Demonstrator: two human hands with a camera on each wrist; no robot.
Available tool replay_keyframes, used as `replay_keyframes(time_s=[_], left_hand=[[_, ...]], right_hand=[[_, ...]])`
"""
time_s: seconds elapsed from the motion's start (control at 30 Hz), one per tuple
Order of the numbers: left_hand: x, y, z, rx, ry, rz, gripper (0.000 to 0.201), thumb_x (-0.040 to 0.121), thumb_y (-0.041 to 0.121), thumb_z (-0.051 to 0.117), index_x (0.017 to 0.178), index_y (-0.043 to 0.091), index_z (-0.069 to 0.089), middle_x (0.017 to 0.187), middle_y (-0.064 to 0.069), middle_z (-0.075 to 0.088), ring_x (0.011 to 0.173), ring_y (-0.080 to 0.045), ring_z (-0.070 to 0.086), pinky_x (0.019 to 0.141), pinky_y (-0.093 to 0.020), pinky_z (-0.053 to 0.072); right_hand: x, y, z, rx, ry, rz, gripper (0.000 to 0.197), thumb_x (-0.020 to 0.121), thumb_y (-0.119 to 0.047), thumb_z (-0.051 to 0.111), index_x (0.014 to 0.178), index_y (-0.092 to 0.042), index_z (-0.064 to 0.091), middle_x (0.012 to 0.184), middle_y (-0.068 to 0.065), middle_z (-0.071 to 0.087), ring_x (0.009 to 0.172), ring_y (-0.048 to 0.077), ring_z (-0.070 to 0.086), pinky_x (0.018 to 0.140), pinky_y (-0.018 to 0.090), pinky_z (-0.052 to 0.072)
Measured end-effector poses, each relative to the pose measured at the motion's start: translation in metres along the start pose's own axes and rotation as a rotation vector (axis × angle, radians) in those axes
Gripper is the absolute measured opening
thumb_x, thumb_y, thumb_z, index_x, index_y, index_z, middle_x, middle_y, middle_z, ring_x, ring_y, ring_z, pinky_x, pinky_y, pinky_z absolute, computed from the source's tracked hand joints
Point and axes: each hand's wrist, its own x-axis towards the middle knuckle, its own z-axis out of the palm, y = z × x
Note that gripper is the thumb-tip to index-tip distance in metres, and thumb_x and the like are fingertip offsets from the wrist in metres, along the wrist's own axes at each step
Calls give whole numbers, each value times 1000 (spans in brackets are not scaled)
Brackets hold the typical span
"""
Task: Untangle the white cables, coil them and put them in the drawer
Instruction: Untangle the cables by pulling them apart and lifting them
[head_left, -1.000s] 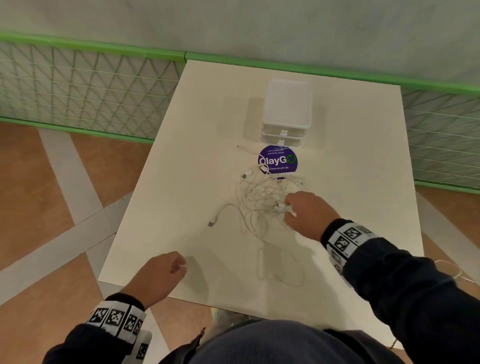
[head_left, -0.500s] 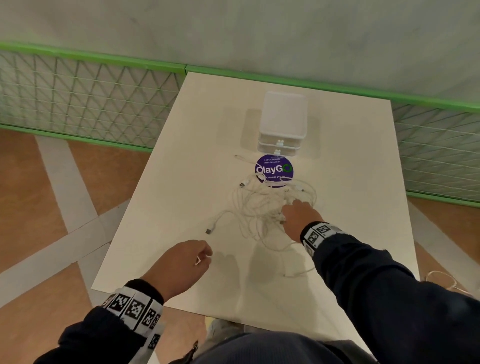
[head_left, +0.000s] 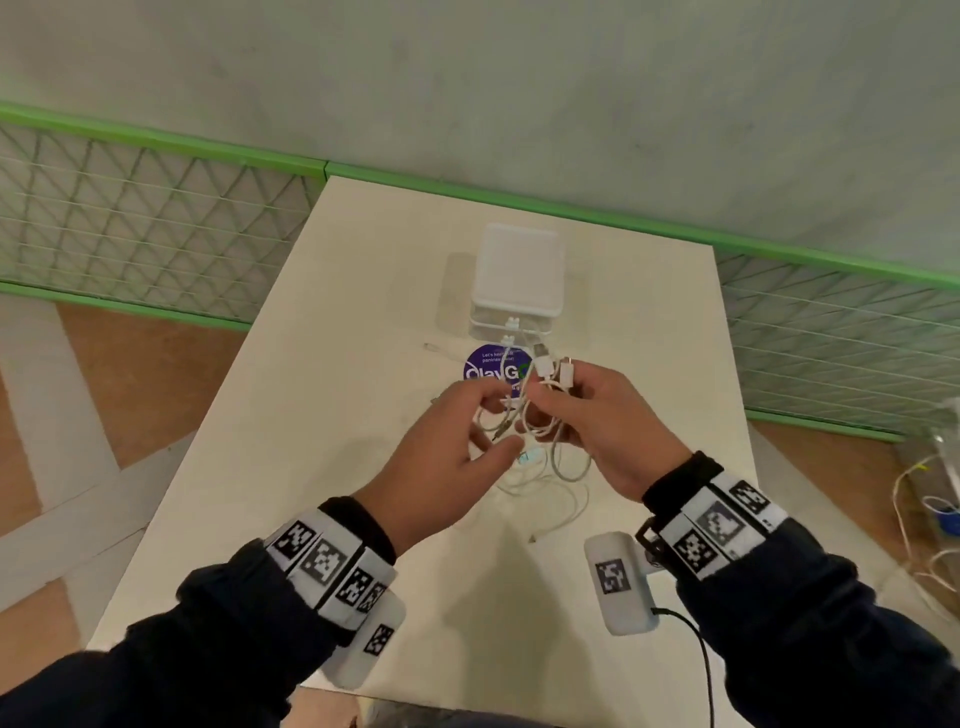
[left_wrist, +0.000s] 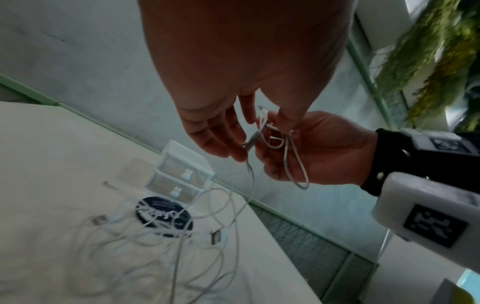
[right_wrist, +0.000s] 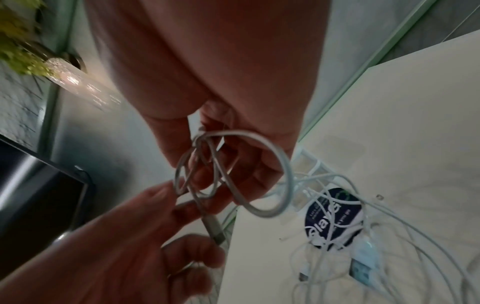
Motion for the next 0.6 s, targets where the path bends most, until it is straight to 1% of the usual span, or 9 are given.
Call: replay_keyframes(time_s=[0.07,0.13,0.23,0.27,0.3,0.37,0.43,0.5,0.6], left_hand=[[13,14,1,-52,-17,-25,32,92,34,67,121,39,53,101,16,62,66,-4,59,60,-22,50],[24,19,0,-113,-33,-65,17,94,35,65,110,29,63,78,7,63,59,-7,54,57,-25,45],[31,12,-7,-68,-42,-63,20,98,32,61,92,14,68,63,-10,54,56,-11,42,57,-28,36],[32,9,-8,-38,-46,-68,24,99,30,59,87,10,66,62,-8,54,55,-9,40,57,-28,34],[33,6,-11,-24,-49,-81,26,100,28,58,84,8,65,58,2,51,54,-7,38,56,-26,33],[35,1,-15,-30,-55,-124,24,101,25,57,86,10,68,50,14,44,47,-3,35,50,-18,29],[37,-4,-19,-42,-52,-163,22,100,24,57,89,9,69,47,16,41,44,-4,33,47,-16,26],[39,-8,-21,-78,-36,-199,23,99,21,58,83,6,64,50,15,41,47,-4,33,51,-18,29],[43,-13,-22,-224,-1,-277,25,97,12,57,72,11,57,61,2,56,58,-14,53,64,-33,45]], right_hand=[[-3,-9,2,60,-39,-18,13,97,-17,66,96,-6,74,88,15,71,81,28,67,79,43,56],[-4,-13,2,84,-36,-16,21,99,-19,63,92,-3,74,84,16,70,78,28,64,80,43,57],[-3,-11,-1,48,20,-30,25,100,-19,61,90,-2,76,76,11,69,68,21,62,69,31,56],[-3,-9,-2,55,38,-33,24,100,-17,61,88,-3,76,74,9,69,65,18,62,68,30,55],[-2,-8,-4,72,52,-29,24,100,-14,60,85,-6,76,73,9,69,63,17,61,67,29,54],[1,-10,-7,121,59,-10,27,100,-12,59,78,-10,75,77,15,66,61,18,60,67,30,54],[6,-12,-11,178,65,5,28,100,-10,58,76,-9,72,82,17,66,61,18,61,67,31,53],[12,-12,-15,216,73,3,31,100,-8,56,72,-11,70,78,12,66,62,19,61,69,34,51],[19,-9,-19,253,40,9,36,100,-6,54,67,-15,67,73,11,60,62,22,58,70,38,49]])
